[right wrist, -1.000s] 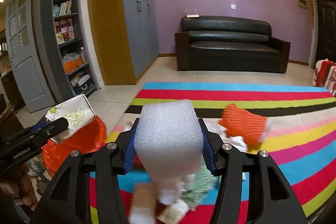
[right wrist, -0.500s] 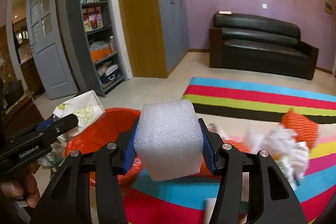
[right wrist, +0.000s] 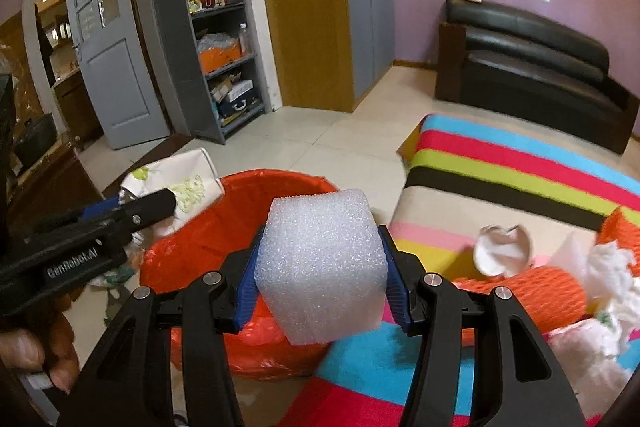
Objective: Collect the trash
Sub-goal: 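Carry both items over the orange wastebasket and open both tools to drop them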
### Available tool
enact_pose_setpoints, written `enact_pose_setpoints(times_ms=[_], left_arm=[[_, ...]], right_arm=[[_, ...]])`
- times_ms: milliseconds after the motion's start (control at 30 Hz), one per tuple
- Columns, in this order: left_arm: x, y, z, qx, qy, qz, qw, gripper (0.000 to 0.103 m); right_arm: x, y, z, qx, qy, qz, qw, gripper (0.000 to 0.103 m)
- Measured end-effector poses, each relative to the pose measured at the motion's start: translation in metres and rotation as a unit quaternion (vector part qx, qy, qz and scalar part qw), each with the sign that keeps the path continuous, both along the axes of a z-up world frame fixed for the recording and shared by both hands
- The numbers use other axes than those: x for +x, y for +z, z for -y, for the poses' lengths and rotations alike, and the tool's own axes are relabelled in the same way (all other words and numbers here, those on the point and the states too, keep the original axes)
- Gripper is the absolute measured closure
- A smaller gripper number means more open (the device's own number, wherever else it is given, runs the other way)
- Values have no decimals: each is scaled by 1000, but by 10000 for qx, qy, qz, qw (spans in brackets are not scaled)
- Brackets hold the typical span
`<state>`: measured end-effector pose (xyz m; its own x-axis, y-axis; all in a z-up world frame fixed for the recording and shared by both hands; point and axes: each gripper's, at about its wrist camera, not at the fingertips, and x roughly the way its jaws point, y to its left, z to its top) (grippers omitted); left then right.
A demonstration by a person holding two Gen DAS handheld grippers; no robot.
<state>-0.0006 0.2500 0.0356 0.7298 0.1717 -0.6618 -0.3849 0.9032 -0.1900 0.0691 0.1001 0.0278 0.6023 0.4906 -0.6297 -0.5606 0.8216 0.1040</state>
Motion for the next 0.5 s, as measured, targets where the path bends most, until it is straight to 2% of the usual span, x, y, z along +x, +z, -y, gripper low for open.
enact_pose_setpoints(times_ms=[333, 367, 400, 433, 467, 500], left_arm=[[-7, -7, -16, 75, 299, -73, 9995, 51], [-7, -7, -18, 62, 312, -73, 9995, 50], [-8, -8, -19, 41, 326, -68, 9994, 50], [-8, -8, -20, 13, 332, -67, 9994, 50], [-8, -9, -20, 14, 348, -85, 9994, 48], [-8, -9, -21, 16, 368, -84, 9993, 44]], right_arm=[[-3, -20, -34, -25, 260, -63, 9996, 51], [-3, -21, -37, -17, 315, -64, 9995, 46], [-3, -22, -40, -24, 370, -55, 9993, 30], [-4, -23, -42, -30, 387, -33, 9992, 22], [-5, -22, -42, -16, 395, 35, 9992, 18], [-7, -22, -42, 1, 435, 94, 9990, 18]])
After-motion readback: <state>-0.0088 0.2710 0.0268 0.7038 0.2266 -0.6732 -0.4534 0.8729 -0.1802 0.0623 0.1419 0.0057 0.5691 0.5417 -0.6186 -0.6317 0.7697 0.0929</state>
